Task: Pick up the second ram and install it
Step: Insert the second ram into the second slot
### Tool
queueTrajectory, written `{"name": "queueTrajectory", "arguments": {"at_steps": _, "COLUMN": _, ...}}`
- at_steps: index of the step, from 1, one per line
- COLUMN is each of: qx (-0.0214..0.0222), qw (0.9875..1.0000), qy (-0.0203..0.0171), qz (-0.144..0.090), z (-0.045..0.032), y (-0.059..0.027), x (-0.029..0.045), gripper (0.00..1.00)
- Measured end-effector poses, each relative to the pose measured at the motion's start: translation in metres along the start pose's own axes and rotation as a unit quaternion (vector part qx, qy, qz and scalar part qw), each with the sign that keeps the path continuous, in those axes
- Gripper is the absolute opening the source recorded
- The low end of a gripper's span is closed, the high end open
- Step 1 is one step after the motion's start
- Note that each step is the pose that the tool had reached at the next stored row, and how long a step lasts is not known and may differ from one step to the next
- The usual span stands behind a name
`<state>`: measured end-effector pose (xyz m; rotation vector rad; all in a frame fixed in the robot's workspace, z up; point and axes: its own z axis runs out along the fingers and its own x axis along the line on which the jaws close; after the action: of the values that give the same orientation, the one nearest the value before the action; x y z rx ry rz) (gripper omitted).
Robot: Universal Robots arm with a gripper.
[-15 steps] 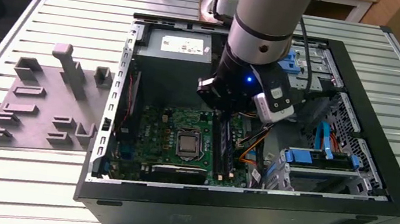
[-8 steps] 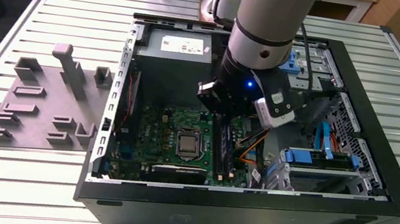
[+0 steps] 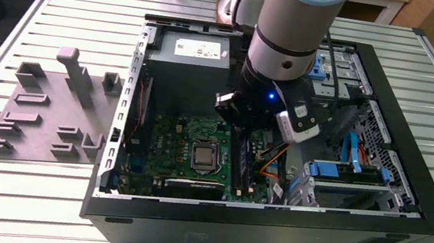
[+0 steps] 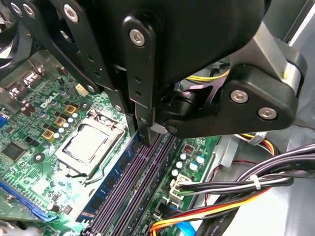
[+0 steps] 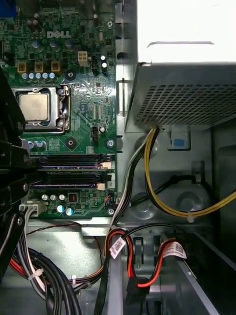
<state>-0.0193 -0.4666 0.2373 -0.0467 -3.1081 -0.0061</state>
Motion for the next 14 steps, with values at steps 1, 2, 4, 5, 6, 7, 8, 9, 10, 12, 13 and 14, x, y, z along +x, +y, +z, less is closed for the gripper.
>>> {"name": "queueTrajectory", "arguments": {"at_steps": 1, "qx": 0.0000, "qw": 1.0000, "qy": 0.0000, "qz": 0.000, "z": 0.0010, "y": -0.0002, "x": 0.0000, "gripper": 0.14}}
{"name": "queueTrajectory", "arguments": {"at_steps": 2, "qx": 0.0000, "qw": 1.0000, "qy": 0.0000, "qz": 0.000, "z": 0.0013, "y": -0.0003, "x": 0.0000, "gripper": 0.14}}
{"name": "queueTrajectory", "arguments": {"at_steps": 4, "qx": 0.0001, "qw": 1.0000, "qy": 0.0000, "qz": 0.000, "z": 0.0013, "y": -0.0003, "x": 0.0000, "gripper": 0.14}}
{"name": "queueTrajectory", "arguments": {"at_steps": 5, "qx": 0.0001, "qw": 1.0000, "qy": 0.0000, "qz": 0.000, "z": 0.0014, "y": -0.0003, "x": -0.0001, "gripper": 0.14}}
{"name": "queueTrajectory", "arguments": {"at_steps": 6, "qx": 0.0000, "qw": 1.0000, "qy": 0.0000, "qz": 0.000, "z": 0.0014, "y": -0.0003, "x": -0.0001, "gripper": 0.14}}
{"name": "queueTrajectory", "arguments": {"at_steps": 7, "qx": 0.0000, "qw": 1.0000, "qy": 0.0000, "qz": 0.000, "z": 0.0014, "y": -0.0003, "x": -0.0001, "gripper": 0.14}}
{"name": "queueTrajectory", "arguments": {"at_steps": 8, "qx": 0.0000, "qw": 1.0000, "qy": 0.0000, "qz": 0.000, "z": 0.0015, "y": -0.0003, "x": -0.0001, "gripper": 0.14}}
{"name": "queueTrajectory", "arguments": {"at_steps": 9, "qx": 0.0000, "qw": 1.0000, "qy": 0.0000, "qz": 0.000, "z": 0.0015, "y": -0.0003, "x": -0.0001, "gripper": 0.14}}
{"name": "queueTrajectory", "arguments": {"at_steps": 10, "qx": 0.0000, "qw": 1.0000, "qy": 0.0000, "qz": 0.000, "z": 0.0015, "y": -0.0003, "x": 0.0000, "gripper": 0.14}}
{"name": "queueTrajectory", "arguments": {"at_steps": 12, "qx": -0.0002, "qw": 1.0000, "qy": -0.0001, "qz": 0.000, "z": 0.0021, "y": -0.0004, "x": -0.0001, "gripper": 0.14}}
{"name": "queueTrajectory", "arguments": {"at_steps": 13, "qx": -0.0001, "qw": 1.0000, "qy": 0.0000, "qz": 0.000, "z": 0.0025, "y": -0.0012, "x": -0.0002, "gripper": 0.14}}
{"name": "queueTrajectory", "arguments": {"at_steps": 14, "qx": 0.0000, "qw": 1.0000, "qy": 0.0000, "qz": 0.000, "z": 0.0031, "y": -0.0020, "x": -0.0002, "gripper": 0.14}}
